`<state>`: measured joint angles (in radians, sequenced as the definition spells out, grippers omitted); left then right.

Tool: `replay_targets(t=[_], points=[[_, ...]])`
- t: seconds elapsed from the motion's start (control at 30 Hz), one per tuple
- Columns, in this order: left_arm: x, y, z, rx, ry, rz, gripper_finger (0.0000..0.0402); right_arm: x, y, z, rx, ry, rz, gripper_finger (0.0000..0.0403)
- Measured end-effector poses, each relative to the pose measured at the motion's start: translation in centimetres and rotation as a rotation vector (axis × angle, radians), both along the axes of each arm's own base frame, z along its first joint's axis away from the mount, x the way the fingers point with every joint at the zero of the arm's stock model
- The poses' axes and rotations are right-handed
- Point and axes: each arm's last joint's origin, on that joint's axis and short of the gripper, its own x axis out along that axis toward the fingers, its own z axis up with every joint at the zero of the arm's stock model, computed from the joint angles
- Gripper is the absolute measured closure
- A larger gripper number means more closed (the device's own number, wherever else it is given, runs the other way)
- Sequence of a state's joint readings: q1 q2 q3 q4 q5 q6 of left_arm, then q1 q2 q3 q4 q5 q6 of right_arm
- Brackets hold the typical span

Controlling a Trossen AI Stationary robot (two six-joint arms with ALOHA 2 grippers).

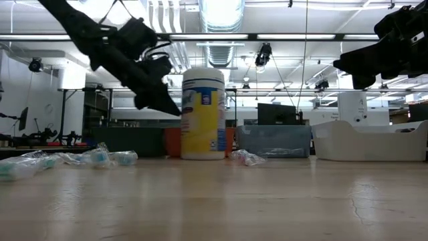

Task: Pick & Place Travel size toiletries
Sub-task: Move the fisinfectant wipes to the middle of the table, then put the red toothbrush into the blue bin

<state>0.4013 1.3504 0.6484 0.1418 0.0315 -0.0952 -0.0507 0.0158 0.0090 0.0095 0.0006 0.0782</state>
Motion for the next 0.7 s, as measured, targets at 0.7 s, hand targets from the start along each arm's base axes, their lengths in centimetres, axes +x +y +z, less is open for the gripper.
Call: replay_targets(t=[0.7], points=[[8.4, -4.2, 3.4, 0.022, 0.019, -0.228, 0.039, 0.0, 0.0, 0.0, -0.001, 0.0, 0.0, 0.0283]])
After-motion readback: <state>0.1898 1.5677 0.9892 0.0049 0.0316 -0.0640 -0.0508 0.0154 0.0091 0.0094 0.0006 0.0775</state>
